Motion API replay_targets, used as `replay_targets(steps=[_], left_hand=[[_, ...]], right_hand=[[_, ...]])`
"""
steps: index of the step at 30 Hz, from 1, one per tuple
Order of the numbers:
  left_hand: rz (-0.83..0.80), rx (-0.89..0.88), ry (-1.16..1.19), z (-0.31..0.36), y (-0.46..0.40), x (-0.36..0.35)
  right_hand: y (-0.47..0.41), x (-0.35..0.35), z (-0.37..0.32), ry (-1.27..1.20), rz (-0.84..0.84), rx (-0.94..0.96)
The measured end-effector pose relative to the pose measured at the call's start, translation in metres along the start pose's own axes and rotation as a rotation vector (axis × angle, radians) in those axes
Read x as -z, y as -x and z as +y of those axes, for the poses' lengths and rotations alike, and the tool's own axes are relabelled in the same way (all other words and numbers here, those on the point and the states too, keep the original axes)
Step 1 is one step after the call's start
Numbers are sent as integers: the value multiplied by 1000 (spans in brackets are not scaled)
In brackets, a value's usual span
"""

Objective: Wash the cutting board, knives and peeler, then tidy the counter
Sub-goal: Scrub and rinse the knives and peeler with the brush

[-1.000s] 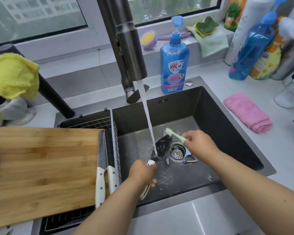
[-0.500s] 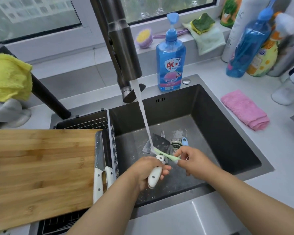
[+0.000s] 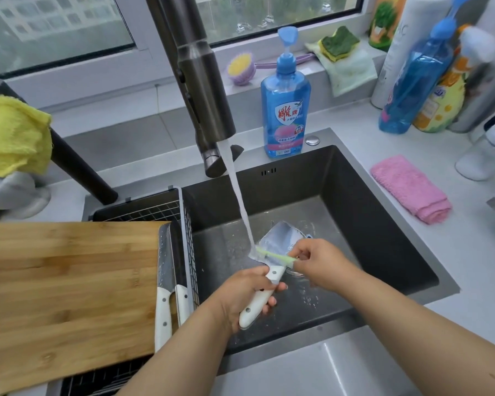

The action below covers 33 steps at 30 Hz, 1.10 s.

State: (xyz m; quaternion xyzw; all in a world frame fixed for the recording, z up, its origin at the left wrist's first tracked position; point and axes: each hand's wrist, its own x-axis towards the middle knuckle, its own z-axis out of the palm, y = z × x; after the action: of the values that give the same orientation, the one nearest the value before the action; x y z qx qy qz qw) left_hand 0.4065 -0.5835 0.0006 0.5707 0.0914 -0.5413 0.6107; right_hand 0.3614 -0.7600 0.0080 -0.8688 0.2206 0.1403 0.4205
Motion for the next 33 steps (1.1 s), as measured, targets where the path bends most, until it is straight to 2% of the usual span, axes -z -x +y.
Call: replay_targets(steps=[4, 10, 12, 16, 18, 22, 25, 28, 30, 33], left_hand=[[11, -10, 33, 3, 3, 0], [4, -28, 41, 7, 3, 5], [2, -27, 52, 8, 3, 4], [-22, -26, 71, 7, 2, 3], [-14, -31, 73, 6, 2, 4], [15, -36, 65, 4, 2, 6], [20, -41, 77, 5, 4, 5], [20, -57, 102, 5, 5, 5], [24, -62, 112, 6, 5, 7], [27, -58, 121, 5, 5, 7]], right_hand=[[-18, 15, 9, 111, 158, -97], [-1, 1, -5, -21, -20, 18], [-7, -2, -6, 23, 39, 35], [-20, 14, -2, 156, 180, -60], [-16, 20, -3, 162, 151, -94], [1, 11, -12, 6, -67, -62], [-2, 9, -12, 112, 12, -21], [-6, 19, -5, 167, 136, -79], [-1, 22, -3, 99, 116, -99], [12, 11, -8, 1, -2, -38]])
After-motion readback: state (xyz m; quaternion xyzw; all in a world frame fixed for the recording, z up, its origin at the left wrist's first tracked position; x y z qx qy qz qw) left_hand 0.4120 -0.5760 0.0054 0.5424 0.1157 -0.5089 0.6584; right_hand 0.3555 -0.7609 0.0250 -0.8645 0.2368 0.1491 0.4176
